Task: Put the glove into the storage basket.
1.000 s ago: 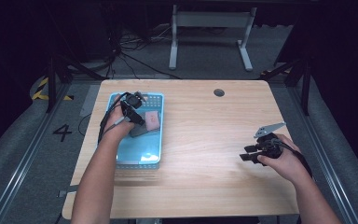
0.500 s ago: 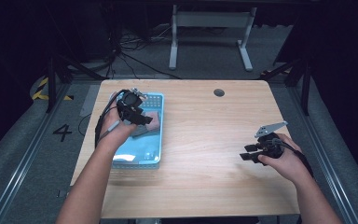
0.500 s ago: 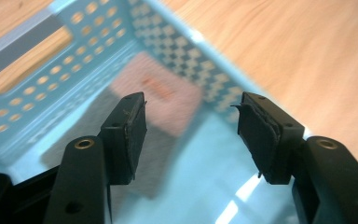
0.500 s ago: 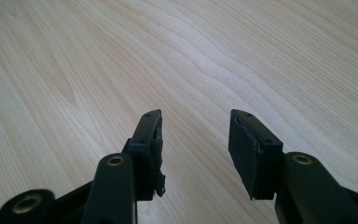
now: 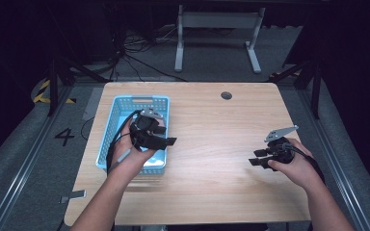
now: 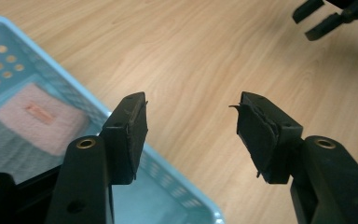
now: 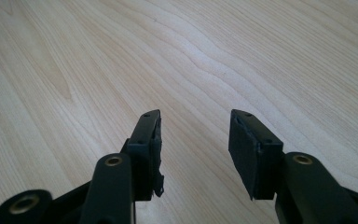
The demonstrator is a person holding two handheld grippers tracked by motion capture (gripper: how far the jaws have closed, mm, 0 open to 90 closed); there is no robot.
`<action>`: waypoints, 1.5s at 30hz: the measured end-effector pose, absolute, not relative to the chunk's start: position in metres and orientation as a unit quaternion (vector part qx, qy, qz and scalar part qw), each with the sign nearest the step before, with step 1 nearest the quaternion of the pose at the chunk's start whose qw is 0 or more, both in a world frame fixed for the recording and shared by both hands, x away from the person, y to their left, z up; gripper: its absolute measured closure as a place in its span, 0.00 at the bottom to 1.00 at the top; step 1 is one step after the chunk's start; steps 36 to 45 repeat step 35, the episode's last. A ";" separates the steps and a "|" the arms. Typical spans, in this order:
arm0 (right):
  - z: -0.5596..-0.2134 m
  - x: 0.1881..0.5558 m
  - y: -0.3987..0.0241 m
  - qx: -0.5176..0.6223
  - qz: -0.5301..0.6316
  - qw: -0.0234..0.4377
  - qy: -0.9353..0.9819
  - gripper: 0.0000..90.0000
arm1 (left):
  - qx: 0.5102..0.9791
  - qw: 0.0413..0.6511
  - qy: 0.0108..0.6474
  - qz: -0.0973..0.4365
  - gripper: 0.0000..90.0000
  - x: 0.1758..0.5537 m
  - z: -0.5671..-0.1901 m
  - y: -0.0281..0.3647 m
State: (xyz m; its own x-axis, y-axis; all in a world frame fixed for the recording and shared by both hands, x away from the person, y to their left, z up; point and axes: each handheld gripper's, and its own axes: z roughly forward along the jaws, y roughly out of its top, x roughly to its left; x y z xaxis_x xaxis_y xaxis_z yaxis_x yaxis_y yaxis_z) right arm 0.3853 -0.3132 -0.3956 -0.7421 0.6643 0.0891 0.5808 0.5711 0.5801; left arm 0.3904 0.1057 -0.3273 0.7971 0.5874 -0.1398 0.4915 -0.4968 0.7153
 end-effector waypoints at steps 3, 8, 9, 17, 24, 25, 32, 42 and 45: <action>-0.396 0.386 -0.313 0.352 0.299 0.069 0.884 0.60 | 0.861 0.404 0.304 0.056 0.48 0.377 -0.333 0.099; -0.397 0.386 -0.313 0.352 0.299 0.068 0.884 0.60 | 0.862 0.412 0.293 0.038 0.47 0.359 -0.353 0.088; -0.397 0.385 -0.313 0.352 0.299 0.068 0.884 0.60 | 0.862 0.413 0.292 0.035 0.47 0.356 -0.357 0.086; -0.400 0.386 -0.312 0.355 0.296 0.065 0.884 0.60 | 0.872 0.408 0.266 0.053 0.45 0.332 -0.392 0.064; -0.405 0.387 -0.312 0.354 0.293 0.061 0.886 0.59 | 0.880 0.404 0.247 0.045 0.46 0.317 -0.427 0.042; -0.405 0.387 -0.312 0.355 0.293 0.060 0.886 0.59 | 0.882 0.399 0.245 0.054 0.46 0.316 -0.431 0.038; -0.412 0.388 -0.312 0.360 0.287 0.061 0.886 0.58 | 0.889 0.384 0.244 0.050 0.46 0.311 -0.444 0.025; -0.414 0.389 -0.313 0.366 0.286 0.064 0.883 0.57 | 0.892 0.378 0.241 0.051 0.45 0.312 -0.447 0.024; -0.414 0.389 -0.313 0.366 0.286 0.064 0.883 0.57 | 0.892 0.378 0.241 0.051 0.45 0.312 -0.447 0.024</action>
